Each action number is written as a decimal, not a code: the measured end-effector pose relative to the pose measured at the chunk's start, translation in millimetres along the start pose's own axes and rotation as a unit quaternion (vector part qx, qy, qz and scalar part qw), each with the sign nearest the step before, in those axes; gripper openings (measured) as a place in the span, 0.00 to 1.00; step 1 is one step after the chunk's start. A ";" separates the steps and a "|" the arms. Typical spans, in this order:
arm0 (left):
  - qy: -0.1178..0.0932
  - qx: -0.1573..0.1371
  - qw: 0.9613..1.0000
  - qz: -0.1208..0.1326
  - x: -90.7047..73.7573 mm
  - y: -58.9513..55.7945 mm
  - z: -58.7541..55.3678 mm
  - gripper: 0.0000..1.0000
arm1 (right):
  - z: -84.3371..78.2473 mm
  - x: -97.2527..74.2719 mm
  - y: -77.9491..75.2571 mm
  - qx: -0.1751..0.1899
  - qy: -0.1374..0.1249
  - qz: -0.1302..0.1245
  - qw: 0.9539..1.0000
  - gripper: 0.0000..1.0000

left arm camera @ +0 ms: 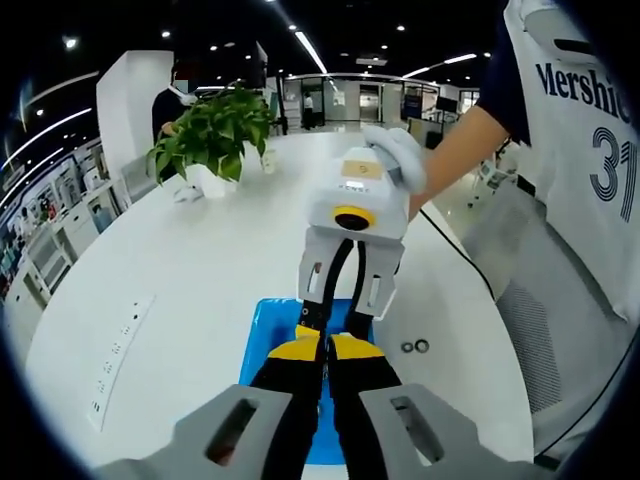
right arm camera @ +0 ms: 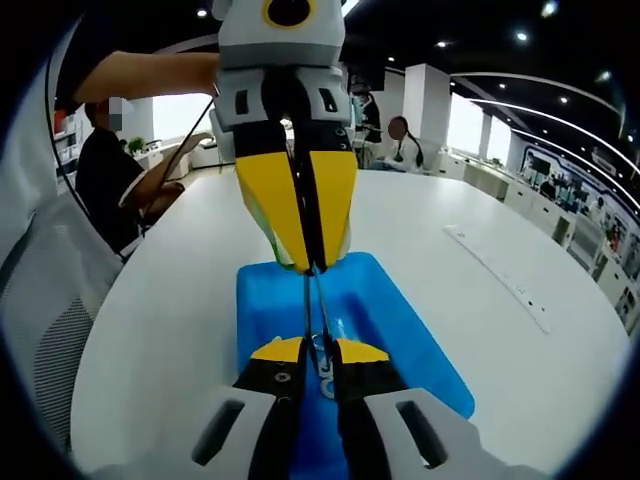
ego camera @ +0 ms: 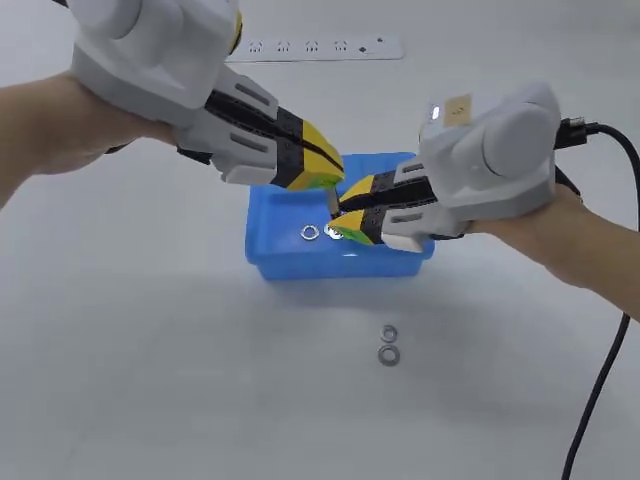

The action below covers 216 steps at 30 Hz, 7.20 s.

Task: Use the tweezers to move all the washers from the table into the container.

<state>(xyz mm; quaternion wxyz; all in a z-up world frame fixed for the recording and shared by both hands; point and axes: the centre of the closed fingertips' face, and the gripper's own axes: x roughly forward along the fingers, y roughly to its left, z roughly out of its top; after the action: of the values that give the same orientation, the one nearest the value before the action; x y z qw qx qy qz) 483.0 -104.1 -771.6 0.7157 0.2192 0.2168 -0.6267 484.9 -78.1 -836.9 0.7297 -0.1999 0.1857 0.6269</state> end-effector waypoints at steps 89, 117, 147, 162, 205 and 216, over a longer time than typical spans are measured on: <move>0.005 -0.054 0.999 -0.005 36.7 -122.6 10.0 0.06 | -46.9 -50.5 113.1 -0.042 0.017 0.068 0.997 0.11; 0.009 -0.029 1.000 0.000 11.0 -118.0 29.5 0.06 | -8.7 -56.5 107.7 -0.039 -0.003 0.057 0.998 0.09; 0.028 0.017 0.999 0.031 -11.3 -14.3 27.5 0.06 | 27.5 -21.6 11.8 -0.060 -0.027 0.010 0.998 0.09; 0.036 -0.023 0.999 0.018 4.6 -3.5 -8.0 0.06 | -2.7 3.6 3.3 -0.044 0.007 0.027 0.999 0.10; 0.009 0.020 1.000 -0.012 5.2 -106.5 51.0 0.06 | 6.6 -66.5 87.0 -0.045 -0.005 0.007 0.999 0.10; 0.013 -0.008 1.000 -0.025 22.4 -110.8 32.9 0.06 | -17.3 -58.7 97.2 -0.032 0.011 0.014 0.999 0.10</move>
<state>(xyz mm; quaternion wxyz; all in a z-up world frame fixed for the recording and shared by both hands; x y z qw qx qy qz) 377.0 -154.5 -762.7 0.6988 0.2161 0.2365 -0.6396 379.9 -123.5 -826.8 0.7118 -0.2277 0.1761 0.6406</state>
